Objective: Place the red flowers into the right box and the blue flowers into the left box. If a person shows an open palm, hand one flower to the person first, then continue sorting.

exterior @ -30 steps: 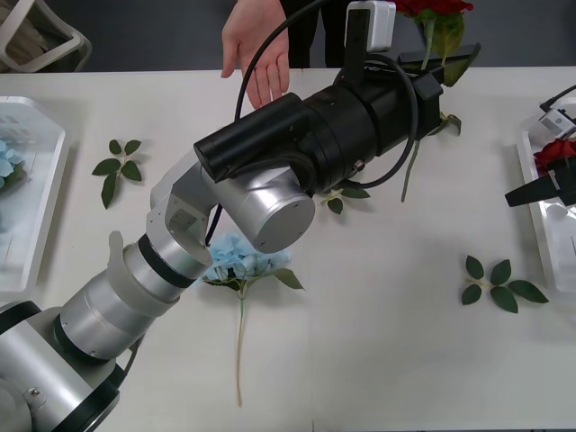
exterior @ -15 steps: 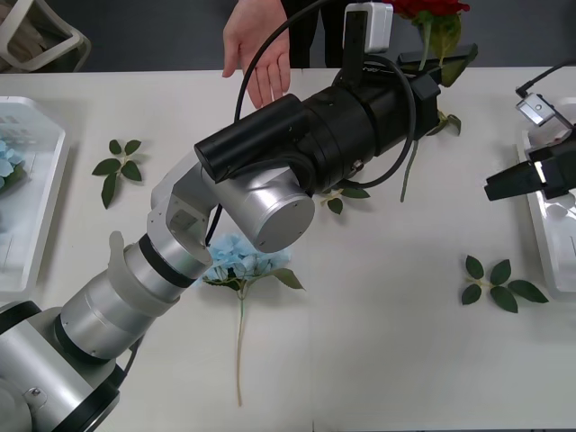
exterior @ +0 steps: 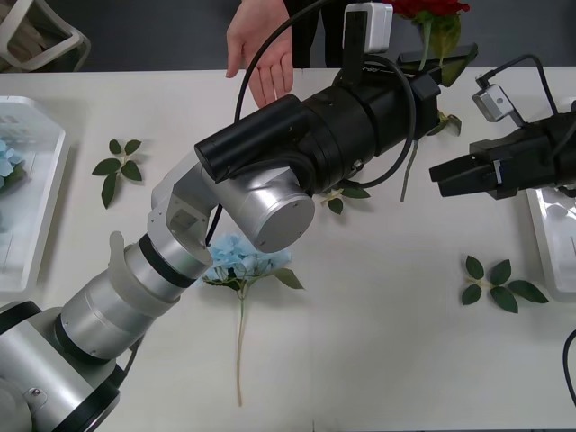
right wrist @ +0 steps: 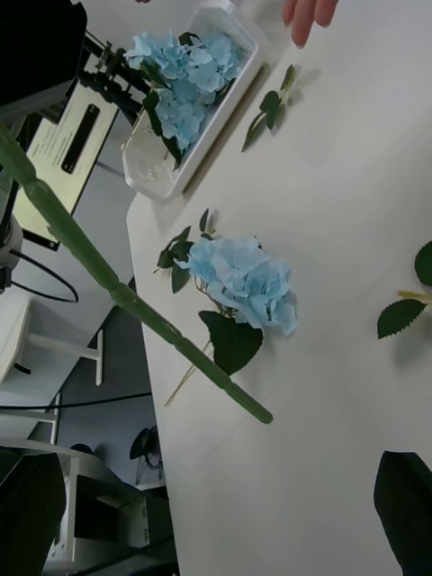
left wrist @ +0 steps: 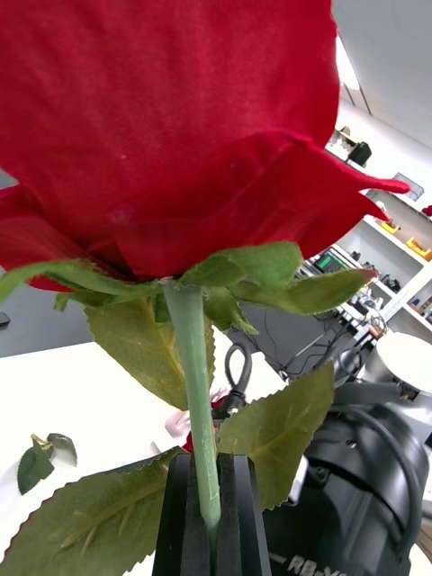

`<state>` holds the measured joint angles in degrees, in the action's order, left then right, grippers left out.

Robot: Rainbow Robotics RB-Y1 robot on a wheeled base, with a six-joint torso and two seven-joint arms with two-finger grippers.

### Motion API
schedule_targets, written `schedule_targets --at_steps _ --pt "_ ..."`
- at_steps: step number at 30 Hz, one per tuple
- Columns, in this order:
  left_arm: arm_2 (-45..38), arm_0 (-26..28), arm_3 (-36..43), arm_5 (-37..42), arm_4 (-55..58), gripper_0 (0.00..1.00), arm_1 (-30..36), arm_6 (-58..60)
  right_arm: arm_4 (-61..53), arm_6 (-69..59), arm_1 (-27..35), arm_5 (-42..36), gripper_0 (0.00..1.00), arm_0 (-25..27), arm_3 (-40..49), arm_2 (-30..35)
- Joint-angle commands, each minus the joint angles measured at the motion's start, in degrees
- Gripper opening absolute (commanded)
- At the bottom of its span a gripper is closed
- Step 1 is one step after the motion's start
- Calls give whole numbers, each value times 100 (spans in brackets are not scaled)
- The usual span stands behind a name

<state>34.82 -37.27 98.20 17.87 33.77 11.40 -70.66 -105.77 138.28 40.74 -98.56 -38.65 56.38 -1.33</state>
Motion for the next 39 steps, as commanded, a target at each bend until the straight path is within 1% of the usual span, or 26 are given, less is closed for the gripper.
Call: schedule_targets --at_steps 1,6,7,8,9,10,11,12,14,15,16,31,32,33,34,35,36,39 --pt "112 -298 76 -99 51 0 -165 96 -128 102 -330 224 100 59 269 36" --pt "112 -298 76 -99 51 0 -165 96 -136 85 -532 338 100 59 339 36" --pt "112 -298 76 -99 51 0 -165 96 -136 85 -585 382 95 59 348 36" --pt "112 -298 76 -99 51 0 -165 96 -145 85 -629 417 86 59 356 36" --pt "112 -298 76 -99 51 0 -165 96 -145 85 -647 426 80 59 356 36" --pt "112 -298 76 -99 51 0 -165 96 -172 76 -682 461 67 59 365 36" --pt "112 -298 76 -99 51 0 -165 96 -198 67 -708 496 51 59 383 36" --pt "112 -298 76 -99 51 0 -165 96 -198 58 -717 505 43 59 383 36" --pt "112 -298 76 -99 51 0 -165 96 -189 23 -743 531 8 59 383 36" --pt "112 -298 76 -99 51 0 -165 96 -189 23 -743 531 2 59 383 36" --pt "112 -298 76 -99 51 0 -165 96 -189 14 -743 540 0 59 383 36" --pt "112 -298 76 -99 51 0 -165 96 -180 -74 -734 558 0 59 383 36" --pt "112 -298 76 -99 51 9 -165 96 -180 -82 -734 575 0 68 383 36" --pt "112 -298 76 -99 51 39 -165 96 -180 -91 -726 601 0 68 383 36" --pt "112 -298 76 -99 51 54 -165 96 -180 -91 -717 610 0 68 383 36" --pt "112 -298 76 -99 51 82 -165 96 -180 -109 -717 637 0 68 383 36" --pt "112 -298 76 -99 51 100 -165 96 -180 -118 -717 663 0 68 374 36" --pt "112 -298 76 -99 51 100 -165 96 -180 -144 -708 707 0 68 374 36"
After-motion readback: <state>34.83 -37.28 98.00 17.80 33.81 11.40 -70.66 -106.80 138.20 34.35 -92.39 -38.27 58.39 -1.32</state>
